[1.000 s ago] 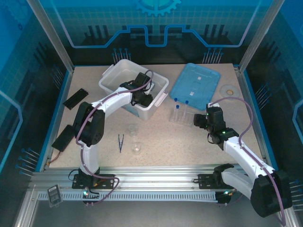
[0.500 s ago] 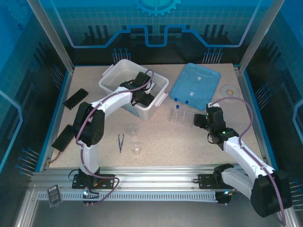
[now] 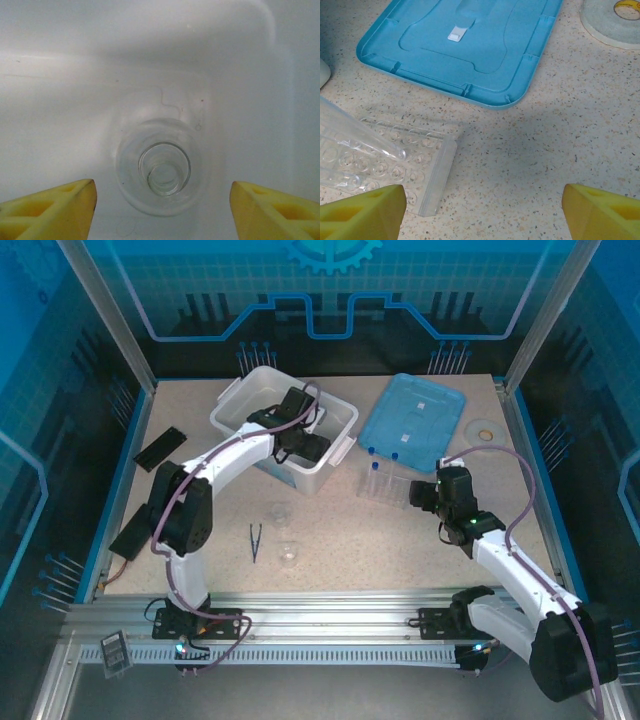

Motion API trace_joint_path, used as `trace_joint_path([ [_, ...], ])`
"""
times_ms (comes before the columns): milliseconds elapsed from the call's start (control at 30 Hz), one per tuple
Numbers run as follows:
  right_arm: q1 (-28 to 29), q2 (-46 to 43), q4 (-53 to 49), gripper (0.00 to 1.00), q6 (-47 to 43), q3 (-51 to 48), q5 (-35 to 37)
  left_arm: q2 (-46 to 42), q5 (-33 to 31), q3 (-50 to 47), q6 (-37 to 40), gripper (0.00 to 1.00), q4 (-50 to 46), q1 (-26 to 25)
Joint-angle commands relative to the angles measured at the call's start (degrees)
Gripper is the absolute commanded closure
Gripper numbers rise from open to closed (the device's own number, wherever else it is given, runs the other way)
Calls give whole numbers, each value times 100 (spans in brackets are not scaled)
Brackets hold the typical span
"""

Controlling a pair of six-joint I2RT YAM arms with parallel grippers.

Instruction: Organize the chemistry lab equipment

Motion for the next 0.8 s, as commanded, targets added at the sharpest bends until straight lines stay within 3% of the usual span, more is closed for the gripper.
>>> trace_joint_path([
  [0,16,-47,130,17,-54,-48,156,-473,-55,-32,-50,27,-113,-42],
  [367,42,-64,130,17,-47,-58,199,-1441,-425,-422,-148,27,-325,-137],
  [767,85,-69,125,18,-50,-57,257,-3141,-1296,-1891,-880,28,-487,-821],
])
